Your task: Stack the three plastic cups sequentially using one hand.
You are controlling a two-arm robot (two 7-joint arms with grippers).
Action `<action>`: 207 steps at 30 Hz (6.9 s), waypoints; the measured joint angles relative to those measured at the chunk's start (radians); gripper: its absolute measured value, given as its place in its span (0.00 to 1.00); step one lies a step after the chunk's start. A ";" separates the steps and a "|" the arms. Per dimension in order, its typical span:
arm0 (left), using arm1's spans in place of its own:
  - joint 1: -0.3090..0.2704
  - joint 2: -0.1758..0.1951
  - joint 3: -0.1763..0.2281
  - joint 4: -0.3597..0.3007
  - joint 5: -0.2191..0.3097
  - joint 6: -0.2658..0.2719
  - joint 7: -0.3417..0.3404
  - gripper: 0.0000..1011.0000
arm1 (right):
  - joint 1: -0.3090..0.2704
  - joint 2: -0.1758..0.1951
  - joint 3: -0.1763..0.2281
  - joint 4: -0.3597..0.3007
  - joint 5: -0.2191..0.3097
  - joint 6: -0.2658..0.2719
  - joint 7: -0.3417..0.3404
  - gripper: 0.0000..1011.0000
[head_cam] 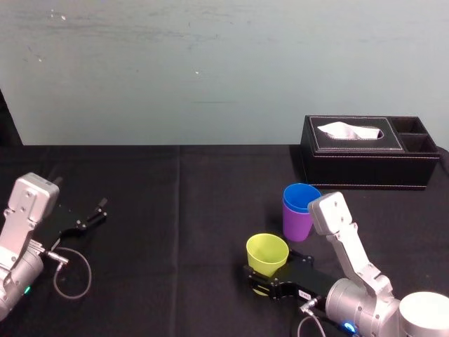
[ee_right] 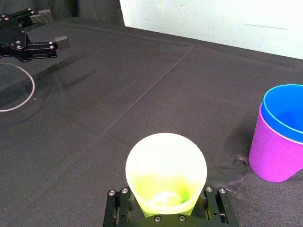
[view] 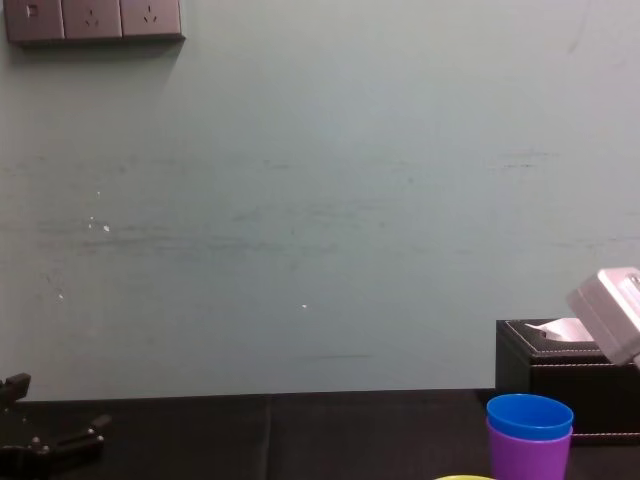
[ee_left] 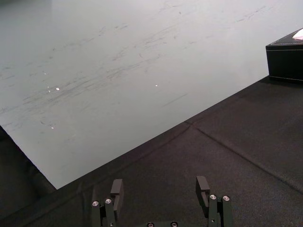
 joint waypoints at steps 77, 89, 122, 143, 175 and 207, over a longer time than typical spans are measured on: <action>0.000 0.000 0.000 0.000 0.000 0.000 0.000 0.99 | 0.220 0.015 0.079 0.116 0.038 -0.029 -0.013 0.72; 0.000 0.000 0.000 0.000 0.000 0.000 0.000 0.99 | 0.225 0.004 0.080 0.138 0.024 -0.040 -0.013 0.72; 0.000 0.000 0.000 0.000 0.000 0.000 0.000 0.99 | 0.233 -0.006 0.085 0.175 0.024 -0.037 -0.002 0.87; 0.000 0.000 0.000 0.000 0.000 0.000 0.000 0.99 | 0.232 -0.006 0.085 0.173 0.024 -0.037 -0.004 0.99; 0.000 0.000 0.000 0.000 0.000 0.000 0.000 0.99 | -0.042 0.001 0.239 -0.057 0.072 -0.048 -0.123 0.99; 0.000 0.000 0.000 0.000 0.000 0.000 0.000 0.99 | -0.065 -0.038 0.268 0.006 0.026 -0.042 -0.166 0.99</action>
